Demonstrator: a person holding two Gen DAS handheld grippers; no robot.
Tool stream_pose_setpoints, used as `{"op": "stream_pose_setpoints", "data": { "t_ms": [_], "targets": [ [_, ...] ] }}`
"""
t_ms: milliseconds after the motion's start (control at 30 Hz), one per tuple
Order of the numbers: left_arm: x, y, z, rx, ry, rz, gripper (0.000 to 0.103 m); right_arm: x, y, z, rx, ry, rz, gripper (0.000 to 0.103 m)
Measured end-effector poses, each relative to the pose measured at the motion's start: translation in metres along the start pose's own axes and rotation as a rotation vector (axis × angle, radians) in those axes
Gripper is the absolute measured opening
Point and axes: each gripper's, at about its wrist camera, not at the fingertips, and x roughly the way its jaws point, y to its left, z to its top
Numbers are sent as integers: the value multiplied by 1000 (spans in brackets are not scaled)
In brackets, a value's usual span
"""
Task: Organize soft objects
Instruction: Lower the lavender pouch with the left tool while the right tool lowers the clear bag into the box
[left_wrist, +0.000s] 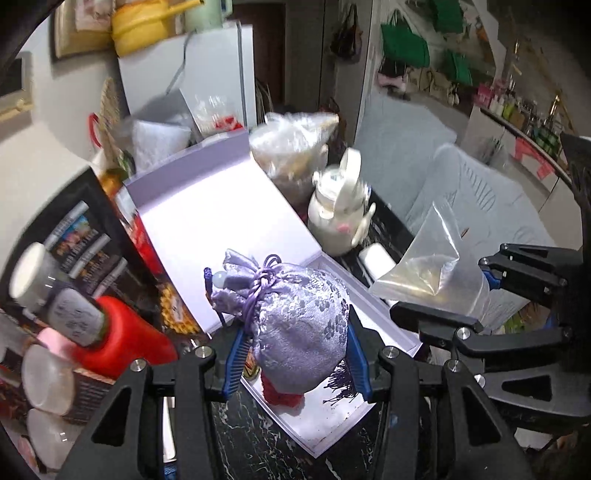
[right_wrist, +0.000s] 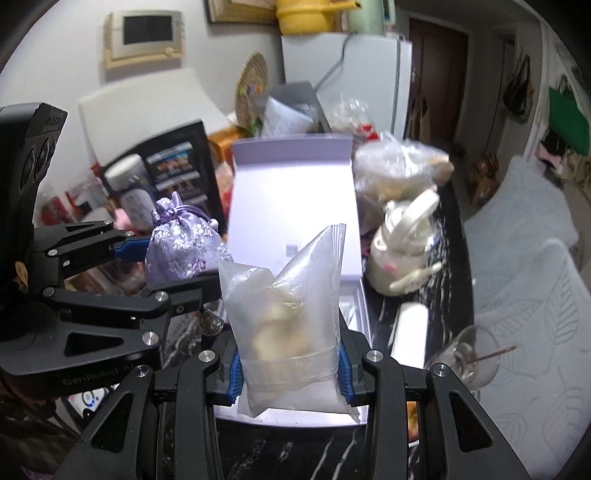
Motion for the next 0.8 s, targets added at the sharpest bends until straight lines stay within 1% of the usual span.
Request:
{"op": "stream_pose_setpoints", "data": {
  "t_ms": [133, 200, 400, 567, 800],
  "targets": [
    [35, 0, -6, 0, 69, -11, 47, 26, -12, -11, 34, 58, -4, 39],
    [46, 0, -10, 1, 93, -15, 47, 36, -18, -17, 51, 82, -3, 39],
    [86, -4, -33, -6, 198, -37, 47, 66, -28, -40, 101, 166, 0, 39],
    [113, -5, -56, -25, 281, -53, 47, 90, -33, -64, 127, 245, 11, 39],
    [145, -8, -77, -38, 370, -68, 47, 121, -39, -88, 165, 325, 23, 39]
  ]
}}
